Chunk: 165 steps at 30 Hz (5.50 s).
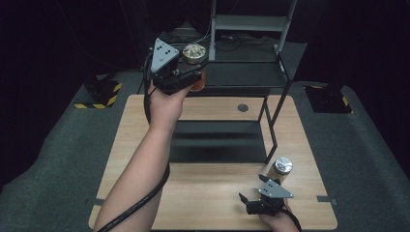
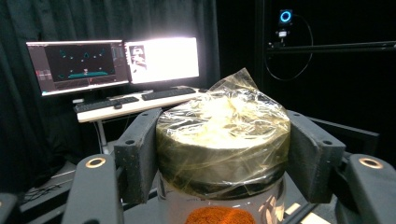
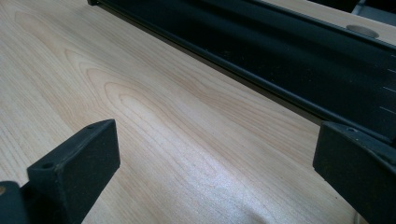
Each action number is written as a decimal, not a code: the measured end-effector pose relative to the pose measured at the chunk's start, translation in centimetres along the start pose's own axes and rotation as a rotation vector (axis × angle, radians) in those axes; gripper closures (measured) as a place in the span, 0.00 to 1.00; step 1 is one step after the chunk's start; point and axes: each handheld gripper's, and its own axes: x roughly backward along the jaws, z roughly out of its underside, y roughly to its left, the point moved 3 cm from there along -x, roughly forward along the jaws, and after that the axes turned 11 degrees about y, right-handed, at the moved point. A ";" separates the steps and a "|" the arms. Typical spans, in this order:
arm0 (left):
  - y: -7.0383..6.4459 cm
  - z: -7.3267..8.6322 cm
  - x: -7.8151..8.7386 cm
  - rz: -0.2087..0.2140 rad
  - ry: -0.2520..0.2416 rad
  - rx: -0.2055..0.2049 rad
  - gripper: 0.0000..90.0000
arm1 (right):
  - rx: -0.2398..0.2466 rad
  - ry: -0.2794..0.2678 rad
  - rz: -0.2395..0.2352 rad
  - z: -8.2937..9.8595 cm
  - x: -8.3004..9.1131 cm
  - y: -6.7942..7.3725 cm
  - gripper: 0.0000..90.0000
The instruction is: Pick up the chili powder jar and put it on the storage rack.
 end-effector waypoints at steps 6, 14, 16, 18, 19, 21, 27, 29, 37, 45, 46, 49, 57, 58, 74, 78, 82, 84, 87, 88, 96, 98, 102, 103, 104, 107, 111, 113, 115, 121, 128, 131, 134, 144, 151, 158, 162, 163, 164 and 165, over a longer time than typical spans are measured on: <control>0.1 -0.3 -1.1 -0.012 0.006 0.003 0.39 | -0.002 -0.003 -0.001 0.1 0.0 -0.1 0.00; 0.2 -0.3 -2.5 -0.030 0.008 0.021 0.39 | -0.005 -0.005 -0.008 0.1 0.1 -0.2 0.00; 0.2 -0.2 -2.7 -0.032 0.008 0.027 0.39 | -0.008 -0.006 -0.008 0.1 0.1 -0.2 0.00; 0.2 -0.1 -2.9 -0.036 0.006 0.033 0.39 | -0.009 -0.006 -0.009 0.1 0.1 -0.2 0.00; 0.3 0.0 -3.0 -0.037 0.007 0.036 0.39 | -0.008 -0.006 -0.009 0.1 0.1 -0.2 0.00; 0.3 0.1 -3.1 -0.040 0.006 0.039 0.39 | -0.004 -0.006 -0.008 0.1 0.1 -0.2 0.00; 0.5 0.3 -3.3 -0.048 0.016 0.039 0.39 | 0.002 -0.005 -0.007 0.1 0.1 -0.1 0.00; 0.6 0.4 -3.3 -0.046 0.017 0.048 0.39 | 0.002 -0.004 -0.007 0.1 0.0 -0.1 0.00; 0.6 0.7 -3.5 -0.046 0.018 0.055 0.39 | 0.007 -0.001 -0.007 0.0 0.0 -0.1 0.00; 0.7 1.1 -3.7 -0.044 0.016 0.066 0.38 | 0.003 -0.004 -0.010 0.1 0.0 -0.1 0.00; 0.7 1.1 -3.8 -0.044 0.016 0.066 0.38 | 0.003 -0.004 -0.010 0.1 0.0 -0.1 0.00; 0.6 1.1 -3.8 -0.044 0.016 0.052 0.38 | 0.003 -0.004 -0.010 0.1 0.0 -0.1 0.00; 0.5 1.3 -3.7 -0.052 0.015 0.046 0.38 | 0.006 -0.002 -0.008 0.1 0.0 -0.1 0.00; 0.5 1.2 -3.7 -0.050 0.016 0.047 0.38 | 0.006 -0.003 -0.008 0.1 0.0 -0.1 0.00; -0.5 0.9 -3.0 -0.072 0.038 0.040 0.00 | 0.010 0.000 -0.009 0.0 0.0 -0.1 0.00; -0.7 1.0 -2.3 -0.068 0.030 0.041 0.00 | 0.012 -0.001 -0.007 0.0 0.0 0.0 0.00; -0.9 1.0 -1.4 -0.076 0.041 0.036 0.00 | 0.012 0.000 -0.008 0.0 0.0 0.0 0.00; -1.0 1.1 -0.8 -0.075 0.045 0.034 0.00 | 0.013 0.001 -0.008 0.0 0.0 0.0 0.00; -1.2 1.2 0.0 -0.077 0.052 0.028 0.00 | 0.013 0.000 -0.008 0.0 0.0 0.0 0.00; -1.2 1.3 0.3 -0.077 0.048 0.028 0.00 | 0.013 0.001 -0.008 0.0 0.0 0.0 0.00; -1.7 2.4 2.6 -0.071 0.033 0.025 0.00 | 0.016 -0.002 -0.007 0.0 0.0 0.0 0.00; -1.8 2.6 3.1 -0.071 0.030 0.021 0.00 | 0.016 0.000 -0.008 0.0 0.0 0.0 0.00; -2.2 3.1 4.4 -0.076 0.025 0.011 0.00 | 0.017 0.001 -0.009 0.0 0.0 0.0 0.00; -2.4 3.3 4.7 -0.079 0.023 0.004 0.00 | 0.018 0.001 -0.008 0.0 0.0 0.0 0.00; -2.5 3.4 5.0 -0.079 0.024 0.000 0.00 | 0.018 0.001 -0.009 0.0 0.0 0.0 0.00; -2.7 3.9 5.9 -0.076 0.020 -0.002 0.00 | 0.020 0.003 -0.008 0.0 0.0 0.0 0.00; -2.5 4.6 6.9 -0.069 0.015 0.009 0.00 | 0.022 0.003 -0.006 0.0 0.0 0.0 0.00; -2.6 4.9 7.4 -0.069 0.018 0.010 0.00 | 0.024 0.004 -0.005 -0.1 0.0 0.0 0.00; -2.6 5.2 7.9 -0.071 0.022 0.008 0.00 | 0.023 0.006 -0.005 -0.1 0.0 0.0 0.00; -2.8 6.1 8.8 -0.086 0.038 0.008 0.00 | 0.024 0.007 -0.005 -0.1 0.0 0.1 0.00; -3.2 7.8 9.2 -0.082 0.069 -0.016 0.00 | 0.026 0.008 -0.004 -0.1 0.0 0.1 0.00; -3.5 8.6 9.3 -0.082 0.080 -0.027 0.00 | 0.026 0.010 -0.003 -0.1 0.0 0.1 0.00; -3.7 9.4 9.4 -0.073 0.091 -0.019 0.00 | 0.028 0.010 -0.003 -0.1 0.0 0.1 0.00; -4.3 12.3 9.8 -0.053 0.127 -0.009 0.00 | 0.029 0.011 -0.002 -0.2 0.0 0.1 0.00; -4.8 15.0 9.8 -0.042 0.171 -0.010 0.00 | 0.029 0.012 -0.002 -0.2 0.0 0.2 0.00; -4.9 17.7 9.7 -0.022 0.208 0.012 0.00 | 0.030 0.013 0.000 -0.2 0.0 0.2 0.00; -5.1 19.2 9.6 -0.012 0.239 0.016 0.00 | 0.028 0.013 0.000 -0.2 0.0 0.2 0.00; -5.2 19.6 9.5 -0.011 0.246 0.018 0.00 | 0.028 0.013 0.001 -0.2 0.0 0.2 0.00; -5.2 20.0 9.5 -0.007 0.251 0.024 0.00 | 0.029 0.013 0.001 -0.2 0.0 0.2 0.00; -5.2 20.6 9.4 -0.001 0.259 0.029 0.00 | 0.029 0.014 0.001 -0.2 0.0 0.2 0.00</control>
